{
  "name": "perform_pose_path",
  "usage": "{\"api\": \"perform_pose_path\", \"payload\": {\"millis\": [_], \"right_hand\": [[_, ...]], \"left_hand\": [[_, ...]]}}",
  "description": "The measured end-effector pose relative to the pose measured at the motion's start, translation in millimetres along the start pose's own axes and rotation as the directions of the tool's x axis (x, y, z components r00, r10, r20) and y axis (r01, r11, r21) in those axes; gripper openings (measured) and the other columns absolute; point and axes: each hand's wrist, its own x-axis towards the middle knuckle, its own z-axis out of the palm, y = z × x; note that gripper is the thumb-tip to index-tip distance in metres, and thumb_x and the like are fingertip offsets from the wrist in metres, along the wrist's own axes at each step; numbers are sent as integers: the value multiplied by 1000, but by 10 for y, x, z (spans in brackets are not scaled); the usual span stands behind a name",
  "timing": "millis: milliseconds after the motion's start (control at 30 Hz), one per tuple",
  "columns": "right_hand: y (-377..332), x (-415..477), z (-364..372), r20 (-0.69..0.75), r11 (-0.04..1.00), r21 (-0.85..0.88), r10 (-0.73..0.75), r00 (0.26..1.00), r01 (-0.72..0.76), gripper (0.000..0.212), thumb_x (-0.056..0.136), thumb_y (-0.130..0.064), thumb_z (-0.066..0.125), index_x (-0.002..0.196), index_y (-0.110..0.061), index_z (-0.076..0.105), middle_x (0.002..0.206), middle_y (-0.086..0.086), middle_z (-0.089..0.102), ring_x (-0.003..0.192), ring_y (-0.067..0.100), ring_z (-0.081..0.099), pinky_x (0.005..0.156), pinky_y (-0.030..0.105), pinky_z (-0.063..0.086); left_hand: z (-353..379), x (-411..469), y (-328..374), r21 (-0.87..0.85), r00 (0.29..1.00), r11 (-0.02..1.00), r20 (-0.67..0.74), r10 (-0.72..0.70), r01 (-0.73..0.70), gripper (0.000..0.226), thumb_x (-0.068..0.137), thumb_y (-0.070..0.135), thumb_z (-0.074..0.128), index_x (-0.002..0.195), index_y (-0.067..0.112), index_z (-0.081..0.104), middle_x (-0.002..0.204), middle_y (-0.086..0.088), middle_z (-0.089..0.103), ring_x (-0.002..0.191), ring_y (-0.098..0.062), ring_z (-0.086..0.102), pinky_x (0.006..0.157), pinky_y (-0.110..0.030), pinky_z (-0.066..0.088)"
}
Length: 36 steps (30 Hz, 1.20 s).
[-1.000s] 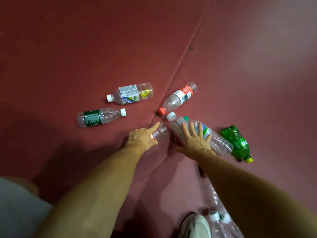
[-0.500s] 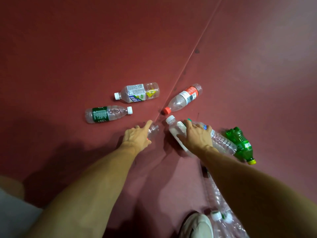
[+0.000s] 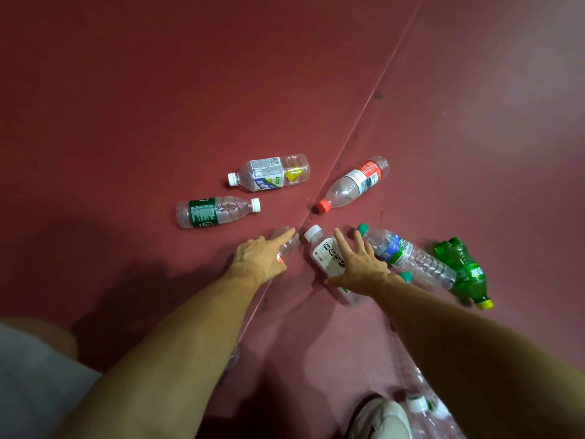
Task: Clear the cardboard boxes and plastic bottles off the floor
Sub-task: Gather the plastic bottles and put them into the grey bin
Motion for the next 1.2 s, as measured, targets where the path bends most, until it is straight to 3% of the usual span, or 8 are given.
{"api": "perform_pose_path", "payload": {"millis": [167, 367, 533, 667, 900, 1033, 1200], "right_hand": [[-52, 34, 67, -5, 999, -47, -19, 1000, 19, 124, 76, -64, 74, 156, -37, -17, 166, 10, -11, 152, 36, 5, 112, 62, 32], [-109, 59, 19, -58, 995, -94, -16, 998, 11, 103, 81, -53, 75, 156, -44, 5, 159, 8, 11, 140, 36, 26, 102, 60, 42], [-70, 87, 76, 40, 1000, -17, 2, 999, -1, 119, 75, -60, 78, 154, -48, -9, 164, 6, -21, 151, 39, 1, 111, 63, 33], [-63, 155, 74, 56, 1000, -13, 6, 998, -5, 119, 78, -56, 77, 154, -47, -14, 164, 10, -23, 145, 44, 26, 113, 53, 36], [-94, 151, 89, 13, 1000, 12, -6, 1000, 6, 108, 86, -34, 72, 156, -43, -10, 165, 15, -16, 137, 41, 43, 107, 45, 43], [-180, -131, -258, 20, 999, -28, -14, 1000, 15, 99, 89, -37, 69, 157, -44, -4, 165, 12, -9, 129, 40, 51, 99, 45, 47], [-476, -697, -1365, 1, 994, -101, -37, 999, 37, 94, 86, -49, 70, 157, -45, 8, 165, 5, 4, 125, 38, 56, 95, 42, 48]], "left_hand": [[-2, 27, -4, -30, 1000, 1000, 15, 1, 0, 86, 91, 52, 66, 152, 58, 6, 143, -17, 48, 128, -36, 52, 107, -40, 39], [-8, 43, -16, -36, 1000, 999, 23, -7, 7, 87, 88, 55, 67, 150, 61, 6, 142, -17, 48, 126, -38, 53, 107, -41, 41], [-21, 20, -3, -34, 1000, 999, 25, -19, 20, 86, 90, 53, 67, 151, 60, 6, 144, -16, 46, 127, -37, 52, 105, -40, 41], [14, -11, 78, -15, 1000, 1000, -7, -22, 22, 84, 91, 50, 66, 151, 59, 7, 138, -16, 48, 122, -35, 55, 103, -40, 43], [-34, 1, 28, -65, 999, 997, 19, -46, 47, 84, 91, 50, 67, 152, 58, 9, 143, -16, 50, 127, -34, 53, 105, -39, 42], [-319, -241, 126, -67, 1000, 997, -1, -30, 30, 80, 93, 48, 63, 154, 53, 11, 134, -14, 60, 123, -34, 57, 100, -38, 44], [-1404, -733, 327, -130, 998, 992, -68, -11, 2, 78, 96, 48, 59, 155, 49, 9, 126, -14, 65, 119, -34, 59, 98, -38, 44]]}}
